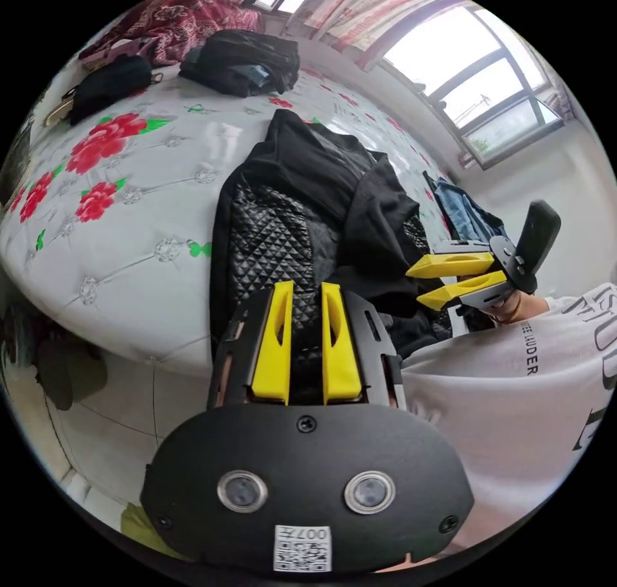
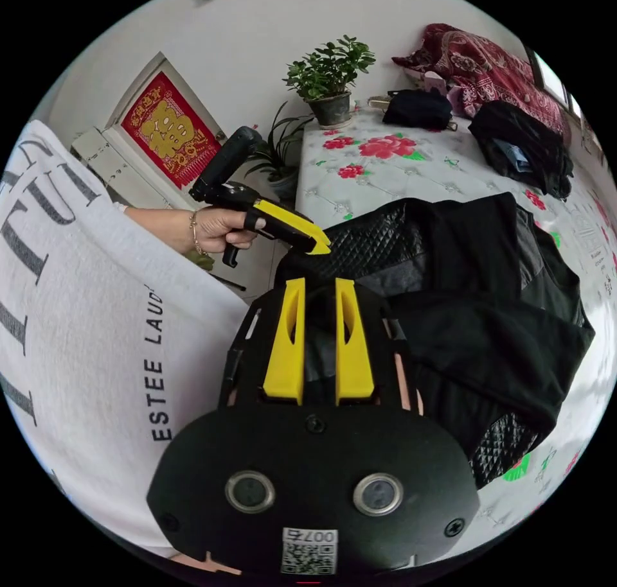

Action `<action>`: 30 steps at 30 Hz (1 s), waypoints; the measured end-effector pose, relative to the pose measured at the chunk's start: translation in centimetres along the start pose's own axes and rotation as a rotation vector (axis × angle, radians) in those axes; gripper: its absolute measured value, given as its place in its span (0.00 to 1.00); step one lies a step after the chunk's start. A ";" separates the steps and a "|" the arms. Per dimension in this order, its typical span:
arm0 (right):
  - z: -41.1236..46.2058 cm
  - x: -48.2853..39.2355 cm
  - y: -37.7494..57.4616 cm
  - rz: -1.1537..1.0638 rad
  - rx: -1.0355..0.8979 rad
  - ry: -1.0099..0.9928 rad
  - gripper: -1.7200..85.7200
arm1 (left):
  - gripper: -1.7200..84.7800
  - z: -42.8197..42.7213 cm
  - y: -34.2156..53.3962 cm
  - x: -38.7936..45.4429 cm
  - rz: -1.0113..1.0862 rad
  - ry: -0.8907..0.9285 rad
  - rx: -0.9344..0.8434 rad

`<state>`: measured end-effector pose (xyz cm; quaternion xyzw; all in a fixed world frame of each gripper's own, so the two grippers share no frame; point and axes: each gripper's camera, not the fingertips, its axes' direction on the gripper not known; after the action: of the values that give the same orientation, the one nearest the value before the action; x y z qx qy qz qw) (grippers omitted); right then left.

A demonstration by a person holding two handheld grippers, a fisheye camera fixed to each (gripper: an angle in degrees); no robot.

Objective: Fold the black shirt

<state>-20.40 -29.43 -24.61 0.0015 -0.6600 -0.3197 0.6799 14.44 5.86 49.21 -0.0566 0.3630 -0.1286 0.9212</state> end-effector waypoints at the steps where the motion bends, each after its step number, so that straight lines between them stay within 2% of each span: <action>1: 0.6 0.5 -0.5 0.030 0.013 -0.024 0.06 | 0.12 0.6 -0.4 0.4 0.048 0.027 -0.029; 3: 1.3 1.0 -0.9 0.057 0.012 -0.038 0.06 | 0.12 1.5 -0.8 1.1 0.116 0.025 -0.066; 6: 1.4 1.7 -0.3 0.099 0.021 0.106 0.06 | 0.13 2.7 -0.9 2.3 0.235 -0.020 -0.114; 8: 0.9 4.4 1.6 0.232 0.024 0.224 0.06 | 0.13 3.9 -1.2 3.4 0.305 -0.039 -0.138; 11: 0.2 10.1 5.2 0.499 0.010 0.249 0.07 | 0.13 5.6 -2.0 5.0 0.338 -0.047 -0.172; 13: -0.4 12.7 6.8 0.597 0.022 0.271 0.07 | 0.10 6.7 -2.4 6.4 0.369 -0.073 -0.211; 16: -0.8 15.6 7.4 0.631 0.029 0.363 0.07 | 0.03 8.3 -2.2 8.5 0.448 -0.161 -0.290; 19: 0.3 18.5 6.9 0.634 -0.004 0.392 0.07 | 0.01 7.8 -1.9 9.2 0.505 -0.178 -0.288; 23: 3.9 22.2 7.6 0.639 -0.170 0.400 0.08 | 0.01 2.6 -1.9 7.0 0.411 -0.280 -0.161; 27: 3.3 22.4 9.2 0.578 -0.106 0.423 0.08 | 0.01 1.4 -1.7 3.5 0.261 -0.185 -0.143; 30: 2.0 23.3 10.3 0.608 -0.106 0.396 0.08 | 0.04 3.3 -1.4 2.3 0.156 -0.317 -0.188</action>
<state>-19.52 -30.61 0.89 -0.1682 -0.4685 -0.1307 0.8574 18.01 3.91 50.38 -0.1336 0.2270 -0.0116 0.9646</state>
